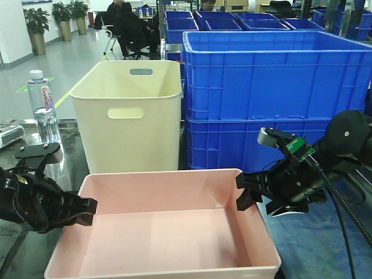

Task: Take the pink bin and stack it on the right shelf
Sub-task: 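Lower the pink bin onto the metal table with both grippers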

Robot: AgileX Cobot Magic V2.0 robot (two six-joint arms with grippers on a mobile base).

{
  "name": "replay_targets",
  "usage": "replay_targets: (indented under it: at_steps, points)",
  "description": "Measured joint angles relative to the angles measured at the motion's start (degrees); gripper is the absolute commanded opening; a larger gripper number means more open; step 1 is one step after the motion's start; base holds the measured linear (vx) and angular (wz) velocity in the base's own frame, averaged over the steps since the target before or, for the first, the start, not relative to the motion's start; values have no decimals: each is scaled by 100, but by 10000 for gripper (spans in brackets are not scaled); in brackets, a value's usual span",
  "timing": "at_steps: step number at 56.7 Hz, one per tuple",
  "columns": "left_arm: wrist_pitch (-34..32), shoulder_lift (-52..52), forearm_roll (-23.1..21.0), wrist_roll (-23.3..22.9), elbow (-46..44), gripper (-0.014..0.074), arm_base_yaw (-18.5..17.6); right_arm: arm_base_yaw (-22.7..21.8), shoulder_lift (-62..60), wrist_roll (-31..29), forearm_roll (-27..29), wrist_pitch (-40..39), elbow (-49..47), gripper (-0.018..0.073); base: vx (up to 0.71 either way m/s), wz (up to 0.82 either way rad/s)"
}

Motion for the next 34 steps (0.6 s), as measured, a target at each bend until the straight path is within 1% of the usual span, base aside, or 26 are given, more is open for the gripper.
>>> replay_targets:
  at_steps: [8, 13, 17, 20, 26, 31, 34]
  points:
    - [-100, -23, -7, 5, 0, 522, 0, 0, -32, 20, 79, -69, 0, 491, 0, 0]
    - [-105, -150, -7, 11, 0, 498, 0, 0, -166, -77, 88, -127, 0, 484, 0, 0]
    - [-129, -361, -7, 51, 0, 456, 0, 0, -428, -193, 88, -179, 0, 460, 0, 0]
    - [-198, -603, -7, 70, 0, 412, 0, 0, -682, -278, 75, -206, 0, 434, 0, 0]
    - [-476, -1293, -7, 195, 6, 274, 0, 0, -1320, -590, 45, -251, 0, 357, 0, 0]
    - [-960, -2014, -26, 559, 201, 143, 0, 0, -1858, -882, -29, -353, 0, 274, 0, 0]
    - [-1272, -2541, -38, 826, 502, 55, 0, 0, -2102, -953, -69, -539, 94, 216, 0, 0]
